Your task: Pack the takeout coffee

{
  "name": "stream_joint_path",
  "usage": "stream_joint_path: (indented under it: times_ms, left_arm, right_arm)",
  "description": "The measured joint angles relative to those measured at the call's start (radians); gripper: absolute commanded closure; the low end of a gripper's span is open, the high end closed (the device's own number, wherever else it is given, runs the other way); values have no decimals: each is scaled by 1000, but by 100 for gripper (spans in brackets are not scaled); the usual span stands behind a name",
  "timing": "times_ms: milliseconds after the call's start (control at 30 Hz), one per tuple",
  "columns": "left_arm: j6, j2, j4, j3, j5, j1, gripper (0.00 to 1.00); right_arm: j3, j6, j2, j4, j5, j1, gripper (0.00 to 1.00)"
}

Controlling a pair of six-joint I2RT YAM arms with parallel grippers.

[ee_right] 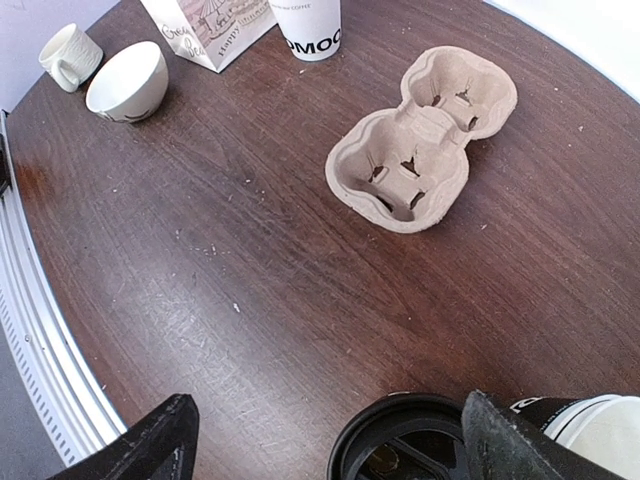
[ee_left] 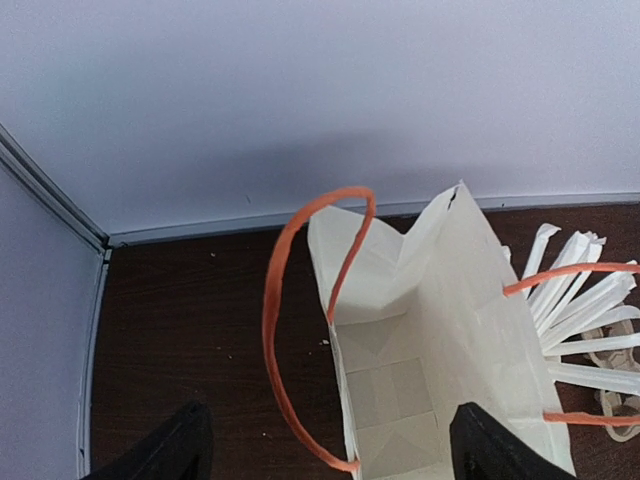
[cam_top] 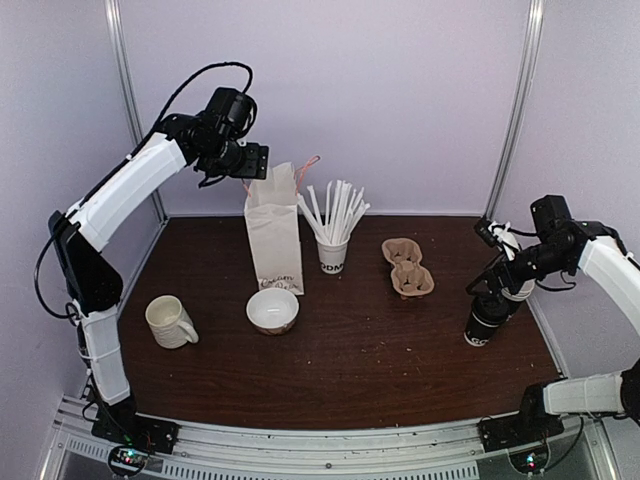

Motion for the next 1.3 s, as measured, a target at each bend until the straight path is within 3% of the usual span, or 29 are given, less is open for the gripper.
stream_joint_path:
  times_ms: [233,633,800,933,1300]
  left_arm:
    - [-35,82,-22,33,42,39,32]
    - [-58,140,-22,36,122,62,78]
    - [-56,144,-21,43,131,62,93]
    - [-50,144,-14,60,134,62,100]
    - [-8,134,36,100,179,63,100]
  right_arm:
    - [-33,13,-30,24,-18,0,6]
    - [-34,15,-31,38,-31,0,7]
    - [-34,15,-31,39,-32,0,7]
    - [-34,15,-28,40,-34,0,7]
    - [-34,14,-20,45,-33,0,8]
